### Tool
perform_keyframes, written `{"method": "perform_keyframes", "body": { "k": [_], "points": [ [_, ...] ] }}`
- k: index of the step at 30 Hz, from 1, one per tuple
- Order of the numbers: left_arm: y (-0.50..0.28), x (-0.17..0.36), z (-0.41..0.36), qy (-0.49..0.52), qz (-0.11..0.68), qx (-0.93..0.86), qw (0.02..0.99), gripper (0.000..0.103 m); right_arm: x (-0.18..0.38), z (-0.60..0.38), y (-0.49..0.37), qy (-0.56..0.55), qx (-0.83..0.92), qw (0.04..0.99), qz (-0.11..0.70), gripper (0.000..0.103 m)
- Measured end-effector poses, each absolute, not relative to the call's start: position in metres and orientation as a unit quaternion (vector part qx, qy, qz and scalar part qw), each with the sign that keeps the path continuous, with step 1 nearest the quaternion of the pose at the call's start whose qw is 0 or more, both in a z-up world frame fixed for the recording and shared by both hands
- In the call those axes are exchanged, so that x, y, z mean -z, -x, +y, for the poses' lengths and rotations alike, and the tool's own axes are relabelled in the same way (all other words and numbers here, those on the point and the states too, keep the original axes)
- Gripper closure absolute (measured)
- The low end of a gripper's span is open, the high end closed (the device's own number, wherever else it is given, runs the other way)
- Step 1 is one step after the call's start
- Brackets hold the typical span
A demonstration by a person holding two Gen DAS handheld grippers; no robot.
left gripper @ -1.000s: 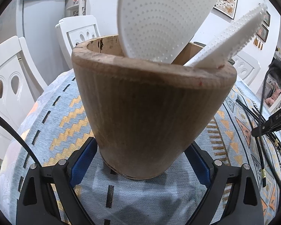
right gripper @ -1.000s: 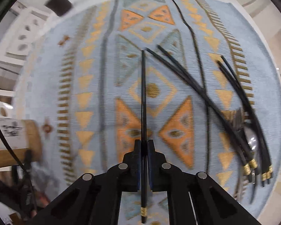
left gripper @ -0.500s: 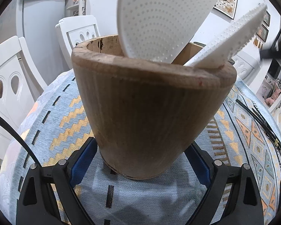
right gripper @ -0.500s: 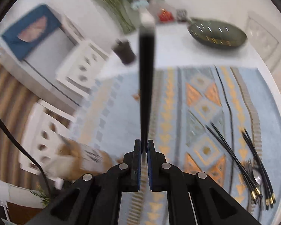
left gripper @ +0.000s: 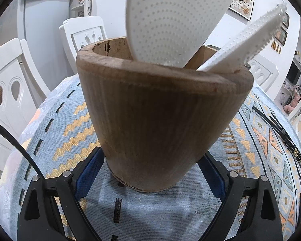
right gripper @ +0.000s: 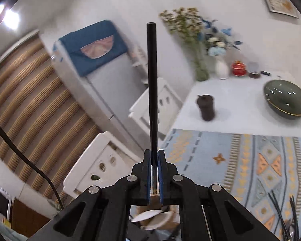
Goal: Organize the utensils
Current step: 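Lower the chopstick into the cup and open the right gripper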
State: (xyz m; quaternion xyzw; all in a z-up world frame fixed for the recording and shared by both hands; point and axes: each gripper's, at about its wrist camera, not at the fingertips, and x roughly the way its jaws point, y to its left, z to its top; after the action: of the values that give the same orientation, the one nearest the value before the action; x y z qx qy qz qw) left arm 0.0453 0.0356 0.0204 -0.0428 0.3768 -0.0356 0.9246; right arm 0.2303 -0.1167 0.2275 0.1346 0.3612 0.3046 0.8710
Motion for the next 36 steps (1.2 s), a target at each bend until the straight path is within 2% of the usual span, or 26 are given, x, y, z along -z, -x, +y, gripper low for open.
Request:
{"method": "perform_keyframes", "body": {
  "k": [23,28,34,36],
  "points": [
    [-0.044,-0.020,0.036,0.044,0.376,0.036,0.925,0.010,-0.179,-0.064,-0.226,-0.038,-0.291,0.864,0.409,0.098],
    [-0.044,-0.020,0.036,0.044,0.377,0.036,0.924,0.010,-0.173,-0.061,-0.235,-0.038,-0.303,0.840,0.449,0.095],
    [-0.045,-0.020,0.035,0.042,0.378,0.035,0.924,0.010,-0.190,-0.089,-0.232,-0.075,-0.298,0.851,0.426,0.089],
    [-0.047,-0.020,0.034,0.042,0.379,0.036,0.924,0.010,-0.203,-0.107,-0.228,-0.083,-0.283,0.865,0.407,0.079]
  ]
}}
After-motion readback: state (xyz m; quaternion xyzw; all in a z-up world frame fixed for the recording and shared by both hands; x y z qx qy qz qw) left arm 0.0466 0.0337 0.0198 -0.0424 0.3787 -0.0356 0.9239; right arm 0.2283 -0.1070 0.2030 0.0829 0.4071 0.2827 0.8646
